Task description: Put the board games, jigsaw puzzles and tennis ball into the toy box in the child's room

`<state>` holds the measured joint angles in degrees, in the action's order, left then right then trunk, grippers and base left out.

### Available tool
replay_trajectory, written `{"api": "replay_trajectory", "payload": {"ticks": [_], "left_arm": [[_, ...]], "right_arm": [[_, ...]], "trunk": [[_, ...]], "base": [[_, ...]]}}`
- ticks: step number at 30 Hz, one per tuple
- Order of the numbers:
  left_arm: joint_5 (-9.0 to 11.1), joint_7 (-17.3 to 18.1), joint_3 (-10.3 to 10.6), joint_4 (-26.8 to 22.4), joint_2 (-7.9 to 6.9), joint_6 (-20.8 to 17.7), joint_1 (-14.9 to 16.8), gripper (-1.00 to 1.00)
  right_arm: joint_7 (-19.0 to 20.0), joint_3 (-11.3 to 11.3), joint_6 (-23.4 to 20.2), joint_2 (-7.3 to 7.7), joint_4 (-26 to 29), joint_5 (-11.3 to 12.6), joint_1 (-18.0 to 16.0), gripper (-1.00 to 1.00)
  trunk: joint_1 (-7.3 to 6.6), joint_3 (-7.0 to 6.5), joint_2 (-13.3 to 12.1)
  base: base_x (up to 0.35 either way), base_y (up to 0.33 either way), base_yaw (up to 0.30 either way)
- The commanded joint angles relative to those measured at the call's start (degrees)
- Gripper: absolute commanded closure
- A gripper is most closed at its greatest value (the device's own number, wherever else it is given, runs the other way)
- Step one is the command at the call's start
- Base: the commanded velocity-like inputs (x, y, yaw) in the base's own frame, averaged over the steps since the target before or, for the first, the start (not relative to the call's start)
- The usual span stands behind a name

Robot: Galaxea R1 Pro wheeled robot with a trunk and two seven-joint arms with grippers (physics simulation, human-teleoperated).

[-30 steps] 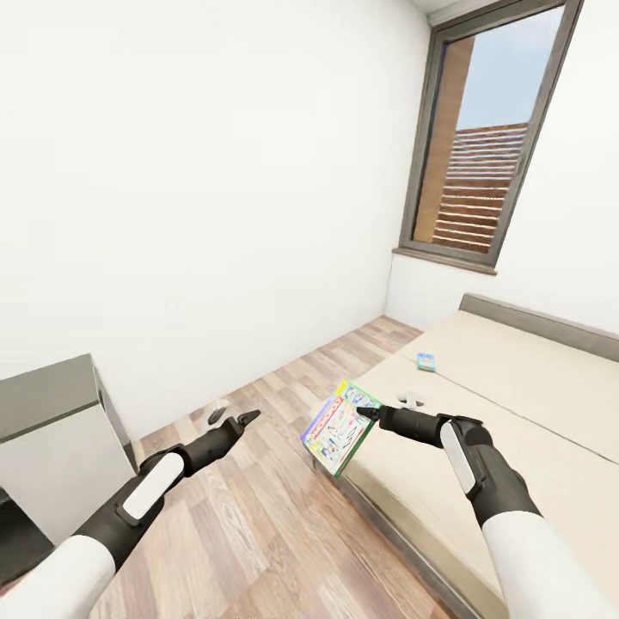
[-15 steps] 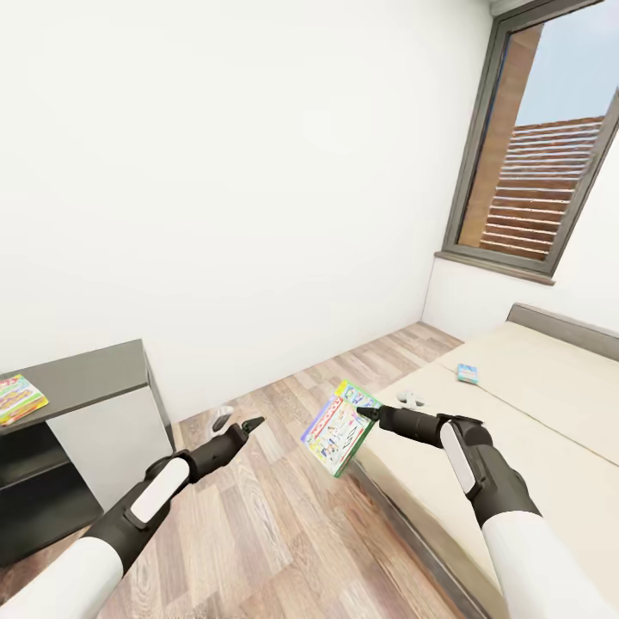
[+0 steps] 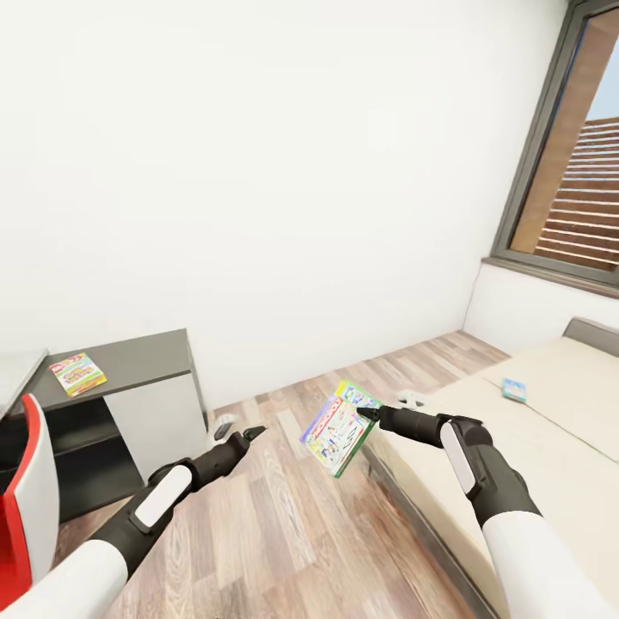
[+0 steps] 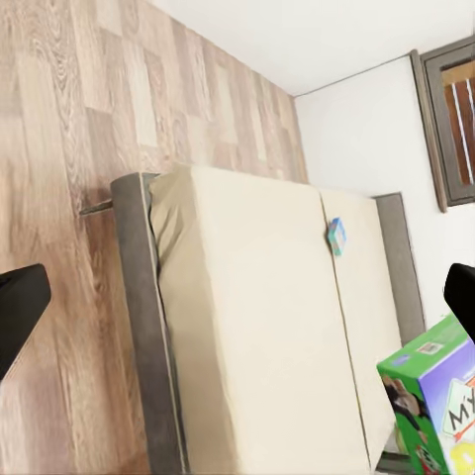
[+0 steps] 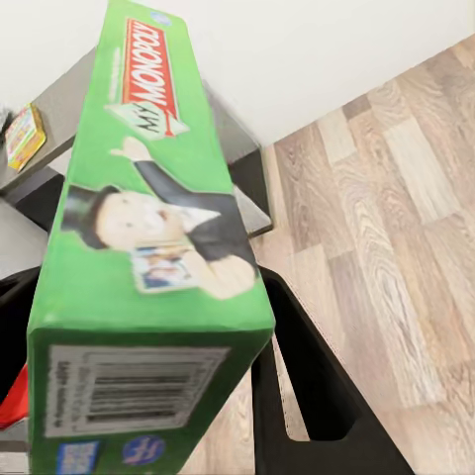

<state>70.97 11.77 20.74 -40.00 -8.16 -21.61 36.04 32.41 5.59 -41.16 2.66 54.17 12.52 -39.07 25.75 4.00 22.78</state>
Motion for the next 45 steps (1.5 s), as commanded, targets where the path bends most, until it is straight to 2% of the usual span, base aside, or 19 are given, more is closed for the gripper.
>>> {"api": "replay_trajectory", "payload": {"ticks": [1, 10, 17, 30, 41, 45], "left_arm": [[0.39, 0.07, 0.22, 0.04, -0.04, -0.07, 0.09, -1.00], [0.48, 0.20, 0.45, 0.76, 0.27, -0.10, 0.09, -1.00], [0.48, 0.25, 0.62, 1.03, 1.15, -0.13, 0.09, -1.00], [0.48, 0.37, 0.86, -0.42, 1.71, -0.91, 0.09, -1.00], [0.48, 0.36, 0.57, -3.79, 1.63, -7.99, 0.09, -1.00], [0.48, 0.36, 0.55, -3.78, 1.56, -8.65, 0.09, -1.00]], "right_arm": [[0.13, 0.12, -0.42, 0.00, 0.06, 0.35, -0.04, 1.00], [0.24, 0.13, -0.46, 0.05, 0.06, 0.39, -0.04, 1.00], [0.32, 0.18, -0.47, 0.07, 0.06, 0.40, -0.04, 1.00], [0.85, 0.21, -0.41, 0.08, -0.09, 0.54, 0.24, 1.00], [1.21, 0.21, -0.54, 0.06, -0.04, 0.64, 0.55, 1.00], [1.19, 0.21, -0.56, 0.06, -0.04, 0.61, 0.56, 1.00]], "trunk": [[0.04, 0.13, 0.14], [0.04, 0.13, 0.14], [0.04, 0.13, 0.14], [0.04, 0.13, 0.14], [0.04, 0.13, 0.14], [0.04, 0.13, 0.14]], "base": [[0.000, 0.000, 0.291], [0.000, 0.000, 0.291], [0.000, 0.000, 0.266], [0.000, 0.000, 0.067], [0.000, 0.000, 0.005], [0.000, 0.000, 0.000]]}}
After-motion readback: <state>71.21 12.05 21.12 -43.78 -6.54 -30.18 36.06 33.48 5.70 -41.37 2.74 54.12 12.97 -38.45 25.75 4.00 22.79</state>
